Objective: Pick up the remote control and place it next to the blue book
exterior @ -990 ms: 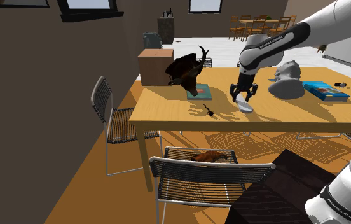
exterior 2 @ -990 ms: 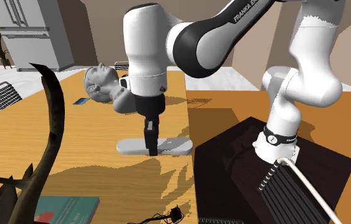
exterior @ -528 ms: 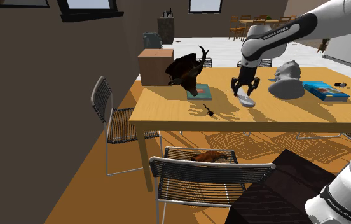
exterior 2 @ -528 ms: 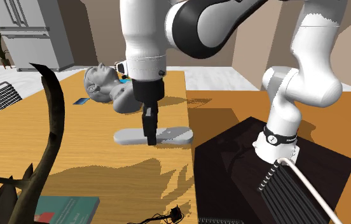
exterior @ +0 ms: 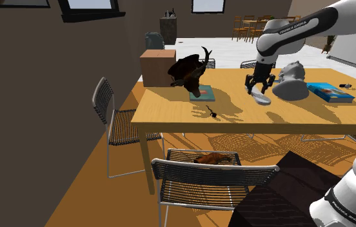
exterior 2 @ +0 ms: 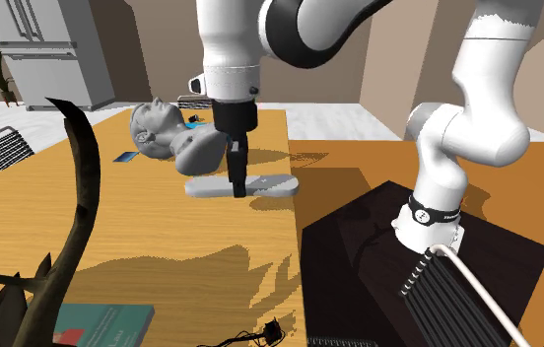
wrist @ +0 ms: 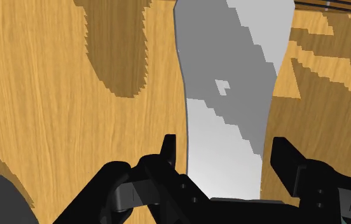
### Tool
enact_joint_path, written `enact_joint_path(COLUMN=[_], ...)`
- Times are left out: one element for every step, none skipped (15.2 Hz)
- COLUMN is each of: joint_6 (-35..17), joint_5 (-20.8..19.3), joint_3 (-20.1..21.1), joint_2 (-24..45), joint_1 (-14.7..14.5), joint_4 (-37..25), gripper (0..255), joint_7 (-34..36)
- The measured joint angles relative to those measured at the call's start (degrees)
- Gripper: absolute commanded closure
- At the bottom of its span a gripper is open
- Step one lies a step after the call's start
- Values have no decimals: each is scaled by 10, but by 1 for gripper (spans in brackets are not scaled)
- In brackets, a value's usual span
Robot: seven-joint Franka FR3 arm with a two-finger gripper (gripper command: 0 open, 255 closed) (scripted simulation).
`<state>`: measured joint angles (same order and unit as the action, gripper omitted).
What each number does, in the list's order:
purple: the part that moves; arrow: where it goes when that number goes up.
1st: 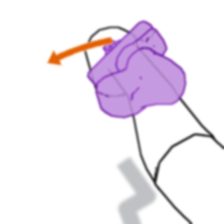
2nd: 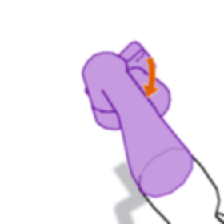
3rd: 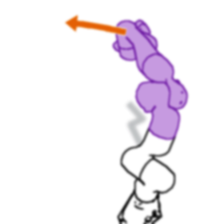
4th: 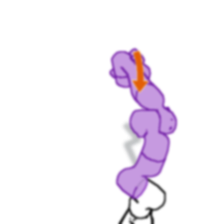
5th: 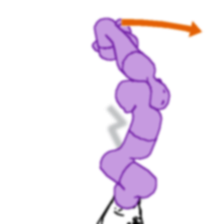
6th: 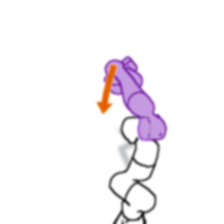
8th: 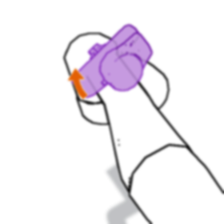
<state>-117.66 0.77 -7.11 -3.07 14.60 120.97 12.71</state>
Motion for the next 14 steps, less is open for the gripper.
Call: enact_joint_path(joint_6=[-2,-2,-1,-3,-4,-5,-9,-9,-8,-8,-6,-5,-7,-2], joint_5=[-1,-3,-5,-7,-10,-12,-14,-16,-19,-21,-23,-24,-26,-28], joint_3=[-6,-13,-21,-29,-35,-43,-51,-59,-66,-75,-82,-91,-100,-107], joint_2=[-5,-15,-18,-25,-34,-39,-43,-46,-53,-55,-57,-56,-56,-59], joint_1=[5,12,19,26,31,38,45,51,58,65,70,77,84,90], joint_4=[7,17,19,28,39,45,52,55,61,63,62,61,62,61], gripper=[255,255,255,255,255,255,255,255,255,255,255,255,255,255], joint_7=[-11,-24,-38,-51,-61,-75,-88,-101,-113,-128,-139,-154,-169,-182])
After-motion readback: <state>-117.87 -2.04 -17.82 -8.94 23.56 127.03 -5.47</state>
